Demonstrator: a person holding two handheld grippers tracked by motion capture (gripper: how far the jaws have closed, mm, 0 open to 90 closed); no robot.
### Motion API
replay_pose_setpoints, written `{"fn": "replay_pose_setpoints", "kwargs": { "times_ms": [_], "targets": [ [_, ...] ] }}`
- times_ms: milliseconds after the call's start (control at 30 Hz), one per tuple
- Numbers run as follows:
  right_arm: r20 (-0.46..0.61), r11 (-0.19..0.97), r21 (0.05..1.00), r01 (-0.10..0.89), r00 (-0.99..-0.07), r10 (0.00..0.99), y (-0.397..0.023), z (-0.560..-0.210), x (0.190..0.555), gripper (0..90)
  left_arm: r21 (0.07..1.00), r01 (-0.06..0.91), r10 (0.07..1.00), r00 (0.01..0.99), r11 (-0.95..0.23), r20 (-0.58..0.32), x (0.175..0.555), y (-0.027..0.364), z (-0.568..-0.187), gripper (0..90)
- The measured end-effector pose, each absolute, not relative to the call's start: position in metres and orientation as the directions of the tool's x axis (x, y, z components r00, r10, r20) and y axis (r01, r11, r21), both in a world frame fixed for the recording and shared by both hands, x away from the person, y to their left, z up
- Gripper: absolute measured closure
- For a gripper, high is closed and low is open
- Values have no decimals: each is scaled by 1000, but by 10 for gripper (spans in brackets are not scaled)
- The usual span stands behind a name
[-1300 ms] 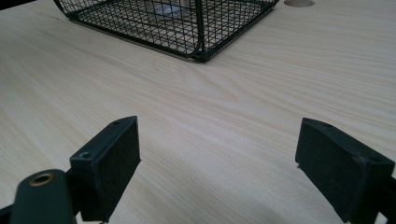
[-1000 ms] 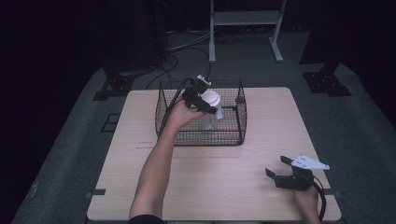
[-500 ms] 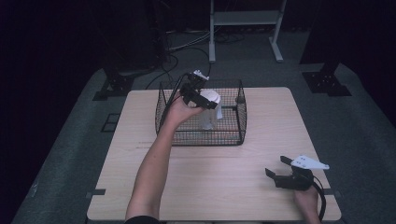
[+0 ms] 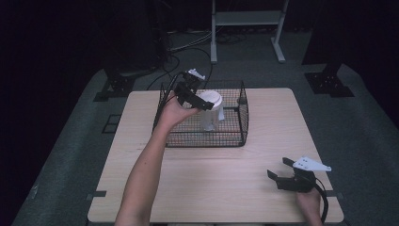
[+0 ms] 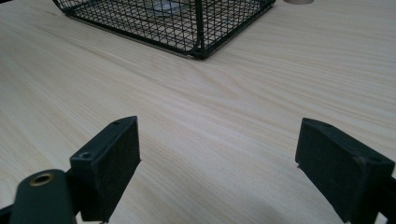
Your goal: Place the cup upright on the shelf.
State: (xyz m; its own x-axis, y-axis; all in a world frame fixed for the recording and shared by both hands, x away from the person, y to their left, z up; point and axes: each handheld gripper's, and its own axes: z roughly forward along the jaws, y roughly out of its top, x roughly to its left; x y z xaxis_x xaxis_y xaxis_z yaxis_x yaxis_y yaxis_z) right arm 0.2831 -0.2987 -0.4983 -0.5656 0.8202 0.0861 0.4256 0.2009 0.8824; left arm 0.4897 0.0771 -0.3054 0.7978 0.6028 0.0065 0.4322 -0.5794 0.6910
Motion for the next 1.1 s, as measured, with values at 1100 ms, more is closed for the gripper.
{"fn": "replay_pose_setpoints", "kwargs": {
  "times_ms": [1100],
  "targets": [
    [64, 210, 884, 419, -552, 831, -297, -498, 282, 129, 687, 365, 530, 848, -629, 35, 427, 116, -310, 21]
  ]
}}
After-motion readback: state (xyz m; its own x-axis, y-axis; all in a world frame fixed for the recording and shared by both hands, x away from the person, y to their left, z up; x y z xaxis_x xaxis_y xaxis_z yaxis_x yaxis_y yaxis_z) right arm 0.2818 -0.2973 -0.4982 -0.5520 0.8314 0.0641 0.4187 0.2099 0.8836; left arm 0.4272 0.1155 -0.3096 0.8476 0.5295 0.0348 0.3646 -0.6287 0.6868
